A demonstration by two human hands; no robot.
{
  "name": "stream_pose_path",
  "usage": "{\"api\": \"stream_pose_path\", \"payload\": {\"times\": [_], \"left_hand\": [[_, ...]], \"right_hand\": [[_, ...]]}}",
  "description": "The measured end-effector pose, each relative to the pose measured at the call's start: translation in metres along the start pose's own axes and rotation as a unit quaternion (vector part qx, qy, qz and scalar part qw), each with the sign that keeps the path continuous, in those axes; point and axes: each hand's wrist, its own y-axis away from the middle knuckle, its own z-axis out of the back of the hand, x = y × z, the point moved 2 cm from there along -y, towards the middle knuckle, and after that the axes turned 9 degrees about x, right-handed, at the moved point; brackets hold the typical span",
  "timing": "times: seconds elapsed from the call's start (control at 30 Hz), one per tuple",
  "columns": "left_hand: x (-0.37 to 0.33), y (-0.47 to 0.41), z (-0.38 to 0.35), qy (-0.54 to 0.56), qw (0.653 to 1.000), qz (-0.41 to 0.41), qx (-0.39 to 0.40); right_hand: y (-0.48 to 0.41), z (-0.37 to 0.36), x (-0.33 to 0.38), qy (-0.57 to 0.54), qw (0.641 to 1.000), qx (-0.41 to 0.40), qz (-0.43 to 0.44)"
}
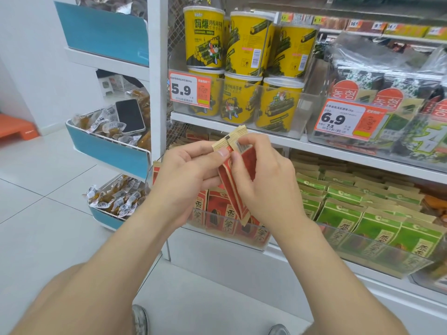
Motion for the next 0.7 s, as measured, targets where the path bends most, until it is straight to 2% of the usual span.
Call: {"api": "stream_pose_path", "payload": {"times": [0.13,0.23,0.33,0.47,0.7], "left_hand": [[-0.001,0.002,-0.004,-0.022,1.000,-0.005,0.002],[-0.002,0.003,-0.005,-0.019,1.000,-0.007,0.009],[-0.004,0.003,-0.005,-0.006,1.000,-0.004,0.009],[-0.006,0.003,-0.004,-0.010,1.000,-0.003,0.011],[-0.008,0.003,-0.002,0.006,0.999,-0.030,0.014]], "right_hand": [[0.000,-0.002,0.003,0.041,0.998,-0.047,0.019],[-0.002,-0.002,0.002,-0.086,0.992,-0.071,-0.060],[-0.007,-0.001,-0.002,-0.207,0.967,-0.050,-0.139],[-0.007,-0.001,-0.004,-0.254,0.954,-0.025,-0.159],[-0.008,0.006,-0.008,-0.353,0.926,0.007,-0.134]]}}
